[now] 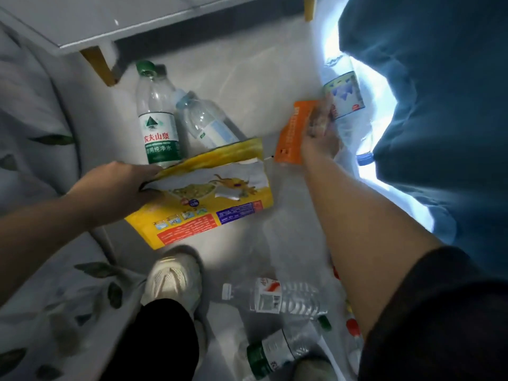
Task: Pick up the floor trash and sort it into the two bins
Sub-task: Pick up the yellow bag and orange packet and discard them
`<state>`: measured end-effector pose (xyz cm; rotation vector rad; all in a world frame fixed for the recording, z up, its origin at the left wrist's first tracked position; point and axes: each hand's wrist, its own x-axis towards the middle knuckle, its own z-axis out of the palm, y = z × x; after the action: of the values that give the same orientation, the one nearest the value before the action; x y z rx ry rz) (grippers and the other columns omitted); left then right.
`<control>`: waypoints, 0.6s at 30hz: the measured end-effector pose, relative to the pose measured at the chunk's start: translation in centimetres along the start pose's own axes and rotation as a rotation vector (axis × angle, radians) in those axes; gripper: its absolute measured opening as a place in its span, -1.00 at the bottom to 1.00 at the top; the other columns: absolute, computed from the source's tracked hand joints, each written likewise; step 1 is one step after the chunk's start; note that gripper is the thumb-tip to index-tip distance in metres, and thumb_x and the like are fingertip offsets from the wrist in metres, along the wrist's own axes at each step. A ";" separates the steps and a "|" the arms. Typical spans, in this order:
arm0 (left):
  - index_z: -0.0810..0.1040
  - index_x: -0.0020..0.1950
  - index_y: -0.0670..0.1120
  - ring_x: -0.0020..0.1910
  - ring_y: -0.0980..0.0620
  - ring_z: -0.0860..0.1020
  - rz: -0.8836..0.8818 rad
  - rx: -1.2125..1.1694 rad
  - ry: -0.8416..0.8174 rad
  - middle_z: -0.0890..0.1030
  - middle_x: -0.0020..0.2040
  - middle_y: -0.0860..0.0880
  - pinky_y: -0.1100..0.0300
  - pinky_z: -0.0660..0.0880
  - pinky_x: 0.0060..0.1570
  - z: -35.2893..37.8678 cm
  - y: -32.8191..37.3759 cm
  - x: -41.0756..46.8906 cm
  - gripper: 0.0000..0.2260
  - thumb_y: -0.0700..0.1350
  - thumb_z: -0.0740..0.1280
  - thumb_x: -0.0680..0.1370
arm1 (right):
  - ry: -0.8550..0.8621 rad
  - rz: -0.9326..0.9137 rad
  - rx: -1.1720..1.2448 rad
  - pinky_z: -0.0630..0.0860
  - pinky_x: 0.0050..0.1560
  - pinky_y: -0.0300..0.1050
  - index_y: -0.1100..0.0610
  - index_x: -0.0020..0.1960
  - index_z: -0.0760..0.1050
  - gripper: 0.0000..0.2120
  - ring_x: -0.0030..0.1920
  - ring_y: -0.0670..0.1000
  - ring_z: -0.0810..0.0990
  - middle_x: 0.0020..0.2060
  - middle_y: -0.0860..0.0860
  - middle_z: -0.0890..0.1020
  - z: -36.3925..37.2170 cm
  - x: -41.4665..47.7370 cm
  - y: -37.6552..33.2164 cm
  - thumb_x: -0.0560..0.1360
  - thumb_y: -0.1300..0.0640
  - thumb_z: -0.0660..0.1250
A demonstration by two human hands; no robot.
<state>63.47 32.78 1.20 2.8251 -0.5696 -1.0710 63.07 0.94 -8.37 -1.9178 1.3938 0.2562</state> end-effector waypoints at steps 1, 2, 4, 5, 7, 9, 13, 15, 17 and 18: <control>0.58 0.17 -0.04 -0.07 -0.28 0.60 0.029 -0.008 0.012 0.65 -0.04 -0.22 0.05 0.43 -0.22 0.4 0.0 0.3 -0.73 -0.04 0.41 0.49 | 0.025 -0.003 -0.009 0.36 0.31 -0.09 -0.03 0.45 0.31 -0.46 0.30 0.08 0.45 0.27 0.08 0.52 0.7 0.5 0.0 0.50 -0.06 0.32; 0.58 0.15 -0.07 -0.08 -0.28 0.60 0.054 -0.023 0.025 0.65 -0.06 -0.23 0.05 0.43 -0.22 0.7 0.0 0.6 -0.74 -0.06 0.42 0.48 | 0.039 0.000 -0.005 0.37 0.32 -0.08 -0.01 0.46 0.29 -0.46 0.31 0.09 0.45 0.28 0.09 0.51 1.1 1.0 0.2 0.51 0.01 0.32; 0.58 0.17 -0.07 -0.07 -0.29 0.60 0.072 -0.071 0.037 0.64 -0.05 -0.24 0.04 0.45 -0.20 1.3 0.2 1.0 -0.72 -0.10 0.43 0.47 | 0.026 0.010 -0.020 0.36 0.31 -0.10 0.06 0.46 0.27 -0.49 0.33 0.09 0.45 0.30 0.09 0.49 1.3 1.5 0.4 0.54 0.10 0.29; 0.57 0.19 -0.05 -0.07 -0.29 0.59 0.077 -0.103 0.042 0.64 -0.03 -0.24 0.03 0.47 -0.18 1.6 0.1 1.0 -0.70 -0.11 0.43 0.46 | 0.015 0.006 -0.043 0.34 0.31 -0.10 0.08 0.46 0.28 -0.51 0.33 0.09 0.45 0.32 0.09 0.49 1.0 1.3 0.5 0.55 0.09 0.29; 0.57 0.16 -0.05 -0.06 -0.28 0.59 0.070 -0.151 0.057 0.64 -0.03 -0.22 0.03 0.48 -0.17 1.7 0.2 0.5 -0.73 -0.12 0.42 0.46 | 0.012 -0.029 -0.058 0.35 0.29 -0.13 0.05 0.43 0.32 -0.54 0.31 0.06 0.47 0.30 0.05 0.52 -0.1 0.2 0.7 0.56 0.04 0.29; 0.58 0.09 -0.08 -0.07 -0.27 0.58 0.051 -0.167 0.066 0.64 -0.06 -0.19 0.05 0.45 -0.19 1.1 0.8 -0.5 -0.79 -0.12 0.41 0.47 | 0.021 -0.091 -0.021 0.37 0.22 -0.20 -0.01 0.38 0.37 -0.57 0.25 0.02 0.52 0.24 -0.01 0.56 -1.8 -1.6 1.3 0.54 0.05 0.32; 0.57 0.04 -0.10 -0.12 -0.23 0.58 0.034 -0.192 0.028 0.63 -0.13 -0.16 0.04 0.47 -0.20 -1.6 2.2 -3.9 -0.84 -0.12 0.38 0.49 | -0.070 -0.265 -0.046 0.41 0.08 -0.26 0.01 0.35 0.39 -0.59 0.15 0.01 0.57 0.18 0.01 0.59 -7.1 -5.9 2.1 0.53 0.15 0.34; 0.56 0.06 -0.07 -0.09 -0.22 0.59 0.033 -0.178 -0.001 0.63 -0.12 -0.15 0.07 0.44 -0.22 -4.2 3.0 -6.2 -0.84 -0.09 0.37 0.50 | -0.142 -0.322 -0.092 0.48 0.14 -0.14 0.04 0.33 0.37 -0.61 0.15 0.06 0.57 0.18 0.06 0.59 -11.1 -8.6 1.5 0.54 0.21 0.32; 0.55 0.09 -0.04 -0.06 -0.21 0.58 0.011 -0.165 -0.008 0.63 -0.09 -0.14 0.12 0.36 -0.25 -7.4 4.4 -8.5 -0.83 -0.06 0.36 0.52 | -0.202 -0.333 -0.123 0.53 0.15 0.00 0.05 0.31 0.36 -0.62 0.14 0.10 0.59 0.16 0.08 0.61 -15.2 -11.6 0.7 0.54 0.26 0.29; 0.54 0.11 -0.04 -0.05 -0.21 0.57 -0.002 -0.167 0.003 0.63 -0.08 -0.14 0.12 0.36 -0.25 -9.1 5.1 -9.6 -0.81 -0.05 0.35 0.52 | -0.215 -0.334 -0.134 0.53 0.11 -0.02 0.04 0.31 0.36 -0.62 0.12 0.10 0.60 0.14 0.07 0.62 -17.3 -13.2 0.0 0.54 0.27 0.28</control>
<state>61.19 30.92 15.11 2.6832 -0.4538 -1.0609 53.53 -0.81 11.13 -2.1258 0.9198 0.3869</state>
